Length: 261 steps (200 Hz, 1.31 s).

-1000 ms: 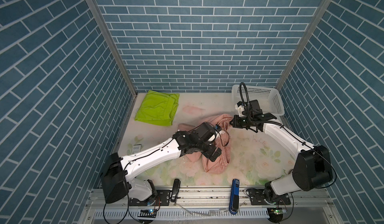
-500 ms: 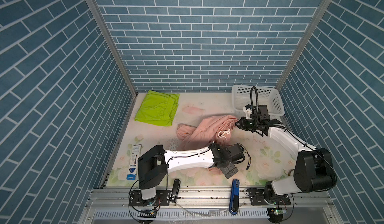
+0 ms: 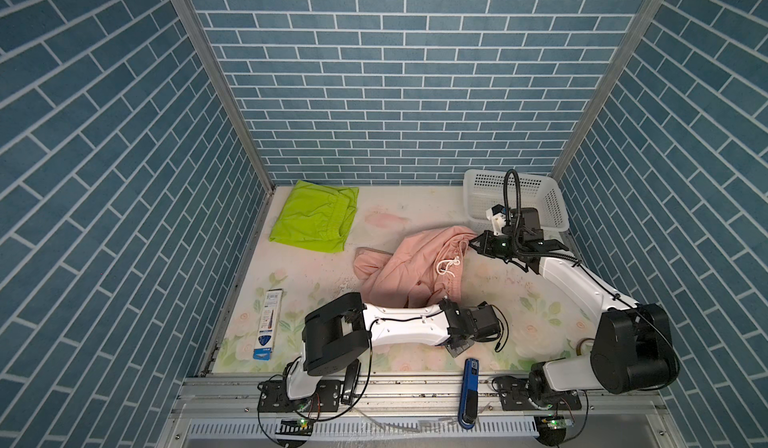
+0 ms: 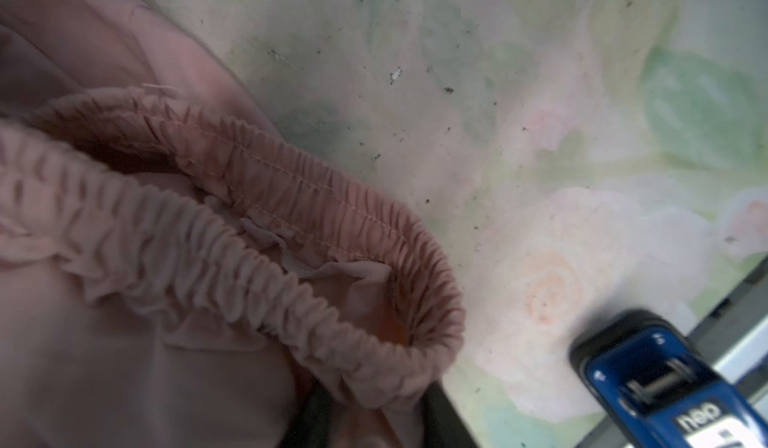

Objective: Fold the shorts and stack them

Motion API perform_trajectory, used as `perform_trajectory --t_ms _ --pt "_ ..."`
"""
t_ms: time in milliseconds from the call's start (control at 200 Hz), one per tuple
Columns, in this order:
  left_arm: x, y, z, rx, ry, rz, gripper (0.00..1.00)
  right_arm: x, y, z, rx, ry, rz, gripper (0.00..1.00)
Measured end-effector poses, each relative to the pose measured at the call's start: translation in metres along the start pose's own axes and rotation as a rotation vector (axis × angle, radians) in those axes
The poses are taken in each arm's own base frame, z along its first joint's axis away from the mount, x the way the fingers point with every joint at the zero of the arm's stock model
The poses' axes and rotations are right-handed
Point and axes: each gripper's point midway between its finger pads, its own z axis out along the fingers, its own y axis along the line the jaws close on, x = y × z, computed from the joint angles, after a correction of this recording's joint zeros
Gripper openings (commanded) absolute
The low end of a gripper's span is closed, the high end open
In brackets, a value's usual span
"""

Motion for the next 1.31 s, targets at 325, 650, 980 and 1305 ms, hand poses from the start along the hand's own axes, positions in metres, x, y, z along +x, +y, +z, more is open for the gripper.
perform_trajectory --t_ms 325,650,980,1305 --pt "-0.006 0.098 -0.070 -0.037 -0.115 -0.162 0.00 0.002 0.003 -0.019 0.026 -0.020 -0.025 0.08" --pt "0.044 0.216 -0.191 -0.045 -0.387 -0.402 0.00 0.034 0.036 -0.052 0.016 -0.046 -0.242 0.51" --pt "0.083 0.241 -0.133 -0.083 -0.192 -0.495 0.00 0.121 0.067 -0.010 0.004 0.193 -0.510 0.62" --pt "0.091 0.256 -0.132 -0.104 -0.181 -0.542 0.00 0.169 0.031 0.022 0.253 0.366 -0.685 0.64"
